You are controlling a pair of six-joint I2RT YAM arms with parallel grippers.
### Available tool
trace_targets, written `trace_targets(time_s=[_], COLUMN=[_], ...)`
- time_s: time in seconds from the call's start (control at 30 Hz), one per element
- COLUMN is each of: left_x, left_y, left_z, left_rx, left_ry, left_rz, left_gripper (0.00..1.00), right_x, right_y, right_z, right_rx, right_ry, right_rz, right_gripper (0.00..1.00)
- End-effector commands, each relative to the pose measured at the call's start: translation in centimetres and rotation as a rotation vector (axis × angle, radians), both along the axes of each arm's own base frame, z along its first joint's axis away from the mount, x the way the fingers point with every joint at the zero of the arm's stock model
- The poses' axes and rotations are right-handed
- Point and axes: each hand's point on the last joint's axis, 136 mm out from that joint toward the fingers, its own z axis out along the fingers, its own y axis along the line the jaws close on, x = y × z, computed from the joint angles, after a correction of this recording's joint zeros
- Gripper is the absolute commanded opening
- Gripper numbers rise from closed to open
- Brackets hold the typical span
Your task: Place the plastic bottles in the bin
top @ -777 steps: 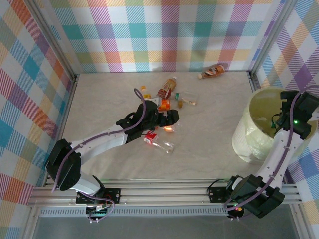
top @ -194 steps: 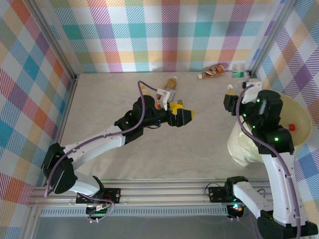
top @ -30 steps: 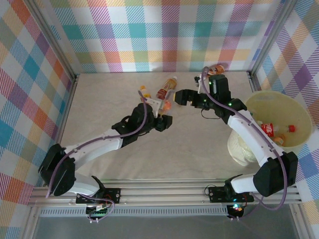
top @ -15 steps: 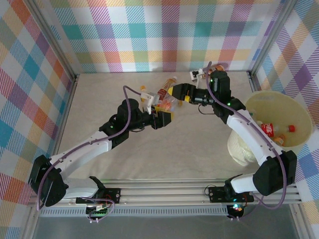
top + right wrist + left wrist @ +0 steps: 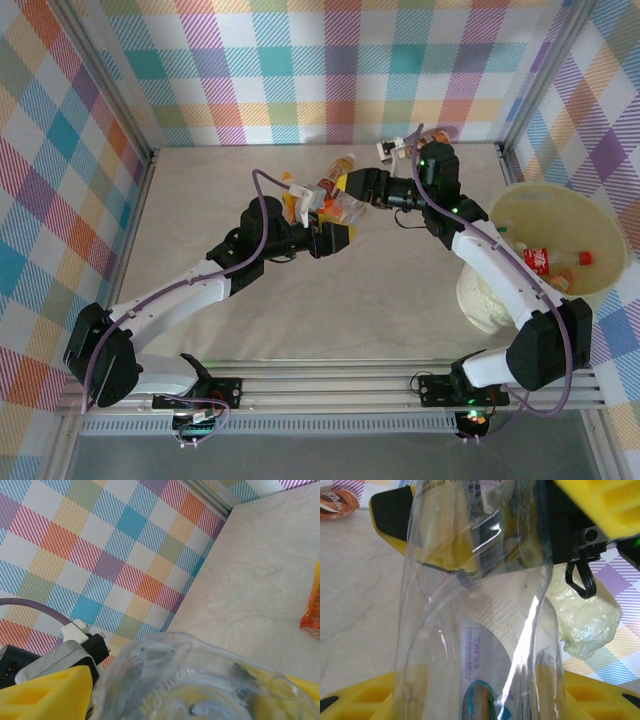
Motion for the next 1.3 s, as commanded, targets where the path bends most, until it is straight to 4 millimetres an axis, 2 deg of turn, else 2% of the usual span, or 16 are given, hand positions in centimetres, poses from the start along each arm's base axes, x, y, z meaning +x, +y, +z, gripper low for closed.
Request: trace_targets(time_s=[0.0, 0.13, 0.37, 0.6, 0.73, 0.93, 1.03, 1.13, 1.27], left_x=[1.1, 1.4, 1.7, 1.2, 1.0, 0.6, 0.6, 1.0, 1.6], left_y=[-0.1, -0.2, 0.0, -0.5, -0.5, 0.1, 1.0, 2.3, 3.9], left_z=[1.4, 1.1, 0.8, 1.0, 1.0, 1.0, 0.8, 0.4, -0.1], left_rx=[-0.024, -0.015, -0.002, 0.010, 0.012, 0.031, 0.061, 0.092, 0.126], left_ry=[-0.018, -0.008, 0.002, 0.004, 0.000, -0.020, -0.031, -0.040, -0.042], left_rz=[0.052, 0.063, 0.081, 0.035, 0.021, 0.026, 0.068, 0.138, 0.224], left_gripper=[0.44, 0.44, 0.46, 0.76, 0.87, 1.00, 1.00, 1.00, 1.00], right_x=[-0.4, -0.2, 0.2, 0.8, 1.4, 2.7, 2.9, 2.8, 2.7], right_y=[0.4, 0.4, 0.2, -0.5, -1.2, -4.0, -5.8, -7.6, -11.1], right_z=[-0.3, -0.5, -0.9, -1.2, -1.4, -1.2, -0.2, 1.6, 5.0], right_rx=[-0.020, -0.034, -0.061, -0.096, -0.136, -0.312, -0.398, -0.450, -0.555], right_ry=[0.000, 0.001, -0.011, -0.032, -0.050, -0.129, -0.191, -0.273, -0.376], right_rz=[0.039, 0.030, 0.008, -0.051, -0.105, -0.247, -0.311, -0.356, -0.455], right_gripper=[0.67, 0.58, 0.50, 0.46, 0.43, 0.39, 0.39, 0.38, 0.38])
